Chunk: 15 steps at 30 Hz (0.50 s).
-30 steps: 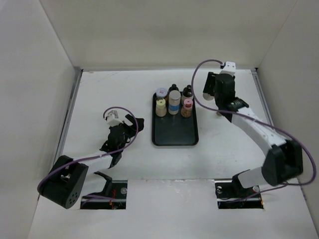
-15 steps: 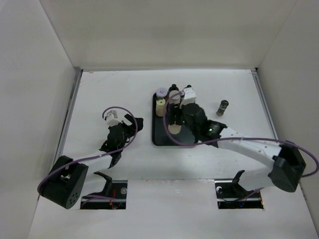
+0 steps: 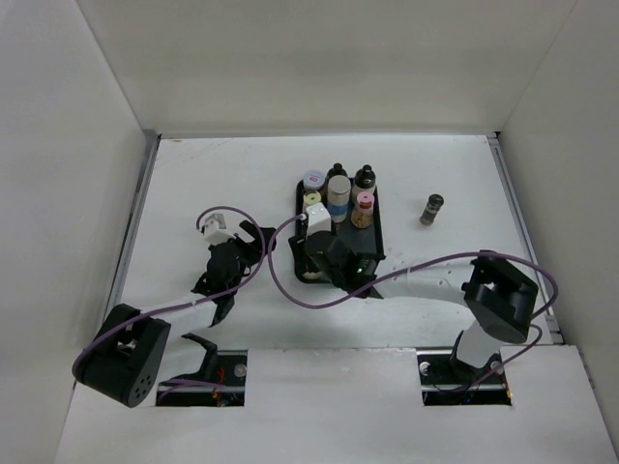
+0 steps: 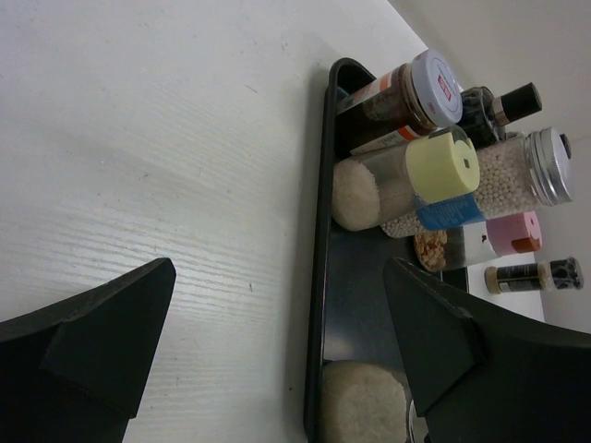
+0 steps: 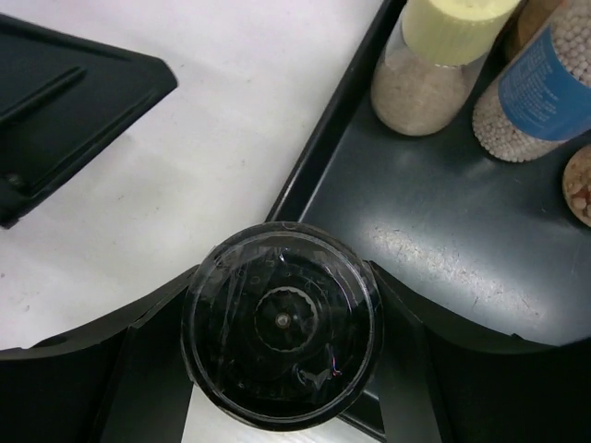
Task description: Organize the condiment bottles
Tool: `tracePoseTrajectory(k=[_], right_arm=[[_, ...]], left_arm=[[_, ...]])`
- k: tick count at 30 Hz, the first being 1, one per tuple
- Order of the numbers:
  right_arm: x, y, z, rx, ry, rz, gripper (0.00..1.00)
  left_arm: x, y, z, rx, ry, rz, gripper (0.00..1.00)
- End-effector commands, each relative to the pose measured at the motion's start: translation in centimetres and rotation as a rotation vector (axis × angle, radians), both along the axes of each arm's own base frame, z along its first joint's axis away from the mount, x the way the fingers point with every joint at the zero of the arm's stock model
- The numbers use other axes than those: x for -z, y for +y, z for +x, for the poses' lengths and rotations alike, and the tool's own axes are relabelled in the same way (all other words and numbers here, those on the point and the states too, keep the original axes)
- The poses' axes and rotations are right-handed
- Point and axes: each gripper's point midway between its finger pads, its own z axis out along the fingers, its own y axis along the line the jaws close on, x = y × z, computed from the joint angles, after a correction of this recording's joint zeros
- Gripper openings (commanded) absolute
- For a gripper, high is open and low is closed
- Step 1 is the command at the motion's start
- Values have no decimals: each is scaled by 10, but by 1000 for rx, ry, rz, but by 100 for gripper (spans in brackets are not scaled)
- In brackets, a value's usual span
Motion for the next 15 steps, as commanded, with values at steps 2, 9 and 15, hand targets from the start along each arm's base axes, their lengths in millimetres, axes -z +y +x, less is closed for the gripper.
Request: tracePoseTrajectory(k=[2,9,15], right_arm=[[-41,31,5,24,-76,150,74],[-59,7,1,74,-100,165,100],[-110,-81,27,235,-179,277,100]], left_arm=[[-16,-1,4,-3,-56,-13,100],[-17,0,3,-6,-60,-14,100],[-18,-1,2,-3,-66,-17,100]])
